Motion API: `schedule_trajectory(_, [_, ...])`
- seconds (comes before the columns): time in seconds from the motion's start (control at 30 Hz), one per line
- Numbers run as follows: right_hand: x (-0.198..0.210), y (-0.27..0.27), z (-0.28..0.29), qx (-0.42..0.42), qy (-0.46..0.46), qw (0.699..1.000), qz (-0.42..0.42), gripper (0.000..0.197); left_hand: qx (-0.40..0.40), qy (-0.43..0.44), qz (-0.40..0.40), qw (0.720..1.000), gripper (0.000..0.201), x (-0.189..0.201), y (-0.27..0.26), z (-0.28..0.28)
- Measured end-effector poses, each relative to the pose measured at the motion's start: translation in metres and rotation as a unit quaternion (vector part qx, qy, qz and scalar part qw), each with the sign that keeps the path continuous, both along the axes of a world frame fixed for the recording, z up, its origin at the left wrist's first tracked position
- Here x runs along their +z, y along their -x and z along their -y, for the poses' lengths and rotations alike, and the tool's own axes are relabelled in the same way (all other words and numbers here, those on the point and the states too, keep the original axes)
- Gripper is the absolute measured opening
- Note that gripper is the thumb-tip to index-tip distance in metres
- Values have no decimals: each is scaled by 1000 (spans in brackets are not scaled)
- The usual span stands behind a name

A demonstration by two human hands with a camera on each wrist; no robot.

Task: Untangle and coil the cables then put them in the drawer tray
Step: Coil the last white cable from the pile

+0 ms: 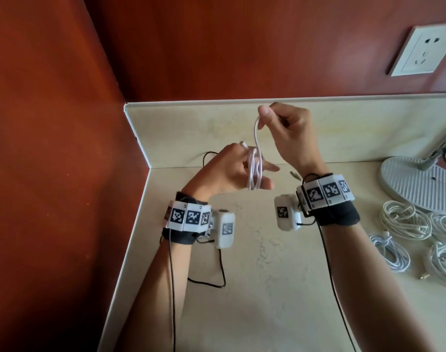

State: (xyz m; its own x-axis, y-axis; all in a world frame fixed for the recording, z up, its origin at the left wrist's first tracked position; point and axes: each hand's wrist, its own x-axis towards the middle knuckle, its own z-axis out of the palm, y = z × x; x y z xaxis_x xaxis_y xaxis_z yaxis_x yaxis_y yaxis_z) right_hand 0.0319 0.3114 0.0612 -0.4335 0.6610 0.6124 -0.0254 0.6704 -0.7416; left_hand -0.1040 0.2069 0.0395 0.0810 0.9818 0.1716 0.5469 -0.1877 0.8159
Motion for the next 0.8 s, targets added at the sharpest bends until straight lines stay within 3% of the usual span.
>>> schedule_trajectory(0.07, [-12, 0, -4, 8, 26, 999, 22, 46, 2, -57, 21, 998, 51, 11, -6, 6])
schedule_trajectory(0.1, [-19, 1, -3, 19, 46, 998, 27, 48, 12, -73, 28, 997, 54, 15, -5, 8])
schedule_trajectory(0.23, [-48, 10, 3, 37, 100, 993, 52, 60, 63, -70, -24, 995, 38, 18, 0, 11])
schedule_trajectory(0.3, [-63, 13, 8, 32, 109, 991, 65, 56, 87, -69, -78, 991, 12, 22, 4, 14])
schedule_trajectory(0.37, [-75, 14, 15, 26, 112, 990, 85, 48, 110, -81, -124, 983, 34, 27, 6, 17])
schedule_trajectory(0.5, [-74, 14, 31, 32, 148, 984, 95, 43, 130, -84, -112, 982, 28, 29, 2, 21])
schedule_trajectory(0.6, [-69, 16, 32, 9, 175, 981, 85, 71, 111, -93, -88, 986, 34, 22, -3, 15])
schedule_trajectory(0.67, [-68, 16, 32, 4, 186, 980, 76, 77, 111, -111, -101, 982, 43, 17, -2, 10])
schedule_trajectory(0.73, [-70, 17, 32, -9, 194, 978, 71, 75, 118, -116, -100, 981, 34, 13, 0, 6])
schedule_trajectory(0.8, [-75, 19, 31, -30, 204, 976, 69, 64, 141, -136, -75, 978, 40, 10, 1, 3])
